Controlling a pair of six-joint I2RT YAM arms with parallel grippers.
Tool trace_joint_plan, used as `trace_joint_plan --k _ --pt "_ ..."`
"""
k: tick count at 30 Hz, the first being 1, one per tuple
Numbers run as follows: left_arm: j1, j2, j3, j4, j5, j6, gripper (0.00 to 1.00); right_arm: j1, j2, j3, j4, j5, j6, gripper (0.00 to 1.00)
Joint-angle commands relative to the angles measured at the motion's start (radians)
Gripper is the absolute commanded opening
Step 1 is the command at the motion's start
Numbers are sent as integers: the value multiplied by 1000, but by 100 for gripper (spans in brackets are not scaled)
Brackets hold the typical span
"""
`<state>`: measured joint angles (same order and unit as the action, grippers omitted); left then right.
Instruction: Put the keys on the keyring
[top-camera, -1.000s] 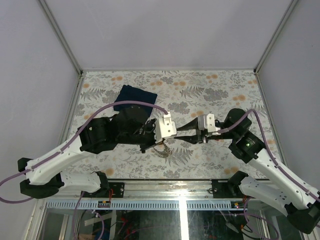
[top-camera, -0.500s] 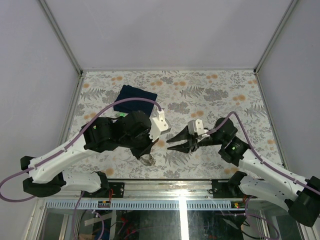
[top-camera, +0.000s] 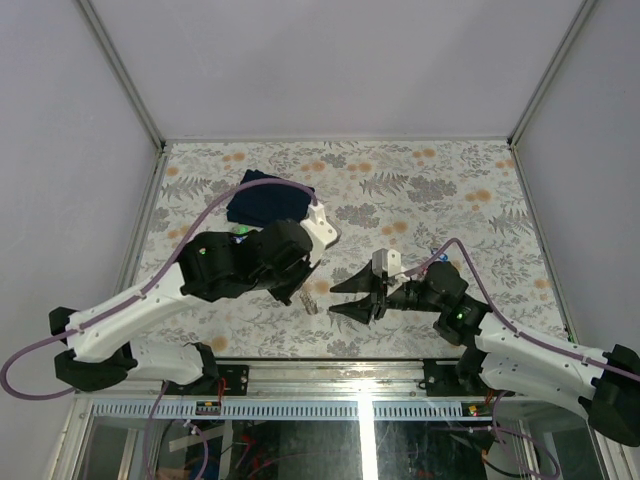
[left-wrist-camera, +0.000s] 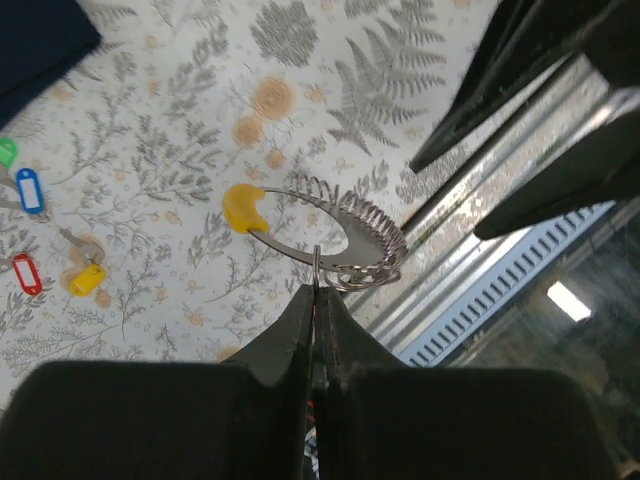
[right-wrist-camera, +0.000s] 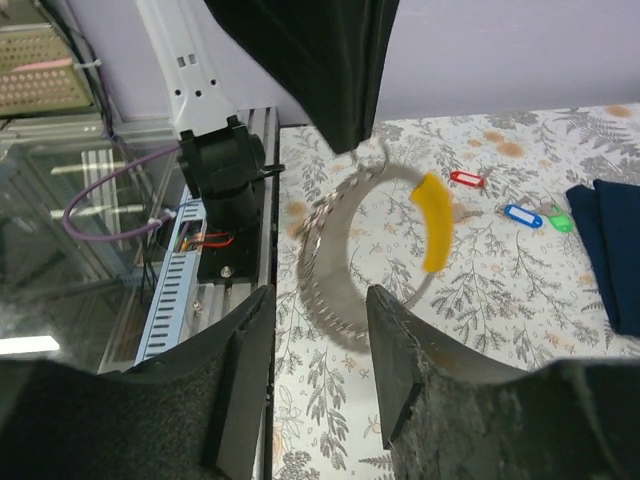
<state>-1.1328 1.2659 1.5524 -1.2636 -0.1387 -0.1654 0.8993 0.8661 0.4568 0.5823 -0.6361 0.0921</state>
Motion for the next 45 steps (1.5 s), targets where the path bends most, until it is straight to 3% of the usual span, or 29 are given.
trace_joint_plan --k 1,5,10,15,23,31,45 --pt "-3 -79 -2 160 -178 -105 0 67 -51 -44 177 237 98 50" --pt "2 -96 -19 198 -235 -176 0 105 -57 -54 202 367 91 57" --pt "1 -79 -5 185 -197 -170 0 113 -11 -49 285 396 91 59" --pt "2 -81 0 196 -20 -31 0 113 -5 4 266 300 -13 58" --pt "1 -75 -1 134 245 248 0 114 -43 138 -8 40 -131 54" --pt "-20 -2 39 10 271 371 0 113 -6 163 -23 -9 -99 47" --pt "-53 -33 48 44 300 410 0 113 70 159 69 -37 -55 41"
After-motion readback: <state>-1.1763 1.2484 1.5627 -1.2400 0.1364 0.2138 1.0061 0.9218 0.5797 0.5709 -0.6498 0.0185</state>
